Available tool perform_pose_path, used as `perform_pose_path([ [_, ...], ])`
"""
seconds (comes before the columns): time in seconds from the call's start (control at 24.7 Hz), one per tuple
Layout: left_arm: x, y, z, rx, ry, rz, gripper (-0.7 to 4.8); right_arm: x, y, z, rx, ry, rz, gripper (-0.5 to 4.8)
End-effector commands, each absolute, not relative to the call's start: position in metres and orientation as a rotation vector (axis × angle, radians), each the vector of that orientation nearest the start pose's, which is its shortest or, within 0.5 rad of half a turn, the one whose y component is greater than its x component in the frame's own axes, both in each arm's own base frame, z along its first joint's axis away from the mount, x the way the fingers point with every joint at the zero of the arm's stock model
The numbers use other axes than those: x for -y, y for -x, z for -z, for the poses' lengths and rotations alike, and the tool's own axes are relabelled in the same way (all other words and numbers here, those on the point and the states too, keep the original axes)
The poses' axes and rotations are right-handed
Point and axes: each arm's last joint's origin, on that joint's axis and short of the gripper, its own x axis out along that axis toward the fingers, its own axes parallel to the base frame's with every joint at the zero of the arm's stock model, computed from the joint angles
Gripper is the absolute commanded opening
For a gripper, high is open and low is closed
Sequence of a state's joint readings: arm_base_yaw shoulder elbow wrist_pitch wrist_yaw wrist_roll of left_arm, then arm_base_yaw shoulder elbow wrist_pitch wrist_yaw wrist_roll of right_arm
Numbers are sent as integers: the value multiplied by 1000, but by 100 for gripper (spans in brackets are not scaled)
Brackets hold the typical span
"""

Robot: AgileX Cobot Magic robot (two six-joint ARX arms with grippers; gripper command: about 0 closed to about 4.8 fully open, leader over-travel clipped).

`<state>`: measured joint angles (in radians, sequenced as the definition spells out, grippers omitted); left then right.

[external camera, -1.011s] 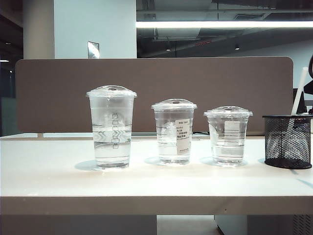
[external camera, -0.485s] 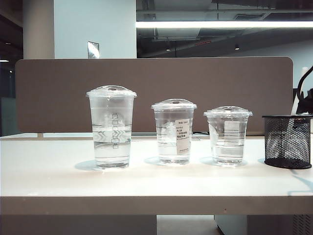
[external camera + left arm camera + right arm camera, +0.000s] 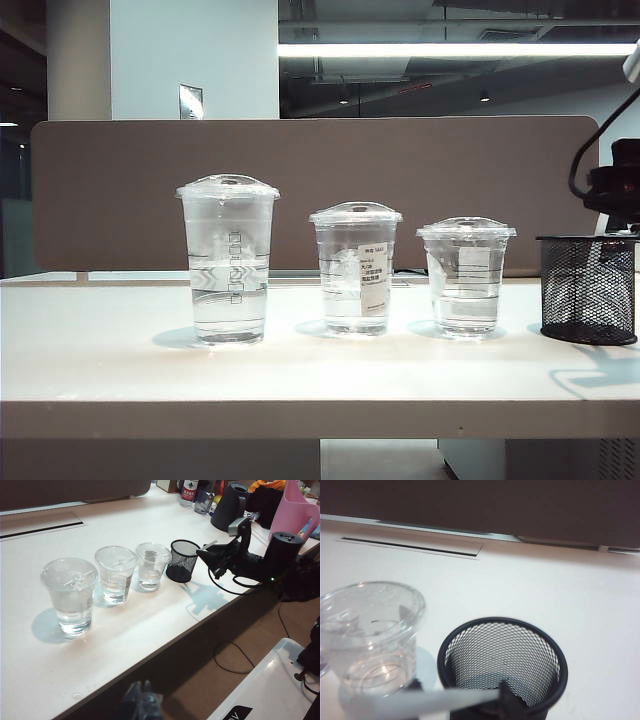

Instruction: Pick up the straw and insert it into the large coffee cup.

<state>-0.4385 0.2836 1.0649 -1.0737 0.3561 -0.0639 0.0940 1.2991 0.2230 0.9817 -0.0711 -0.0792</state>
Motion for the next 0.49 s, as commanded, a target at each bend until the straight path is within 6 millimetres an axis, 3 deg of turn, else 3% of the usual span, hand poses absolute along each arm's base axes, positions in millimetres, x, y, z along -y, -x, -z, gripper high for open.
perform_pose_path([
  [0.04,5,14,-367,-308,45,783,-2,-23,-221,-166,-67,83,-165,144],
  [0.16,5,14,-367,-308,45,783,-2,-23,-226,-167,-66,83,-165,130],
  [0.24,5,14,-367,-308,45,783,-2,-23,-230,-171,-54,83,-164,51],
  [0.49,5,14,-367,-308,45,783,-2,-25,-243,-192,22,83,-162,8],
])
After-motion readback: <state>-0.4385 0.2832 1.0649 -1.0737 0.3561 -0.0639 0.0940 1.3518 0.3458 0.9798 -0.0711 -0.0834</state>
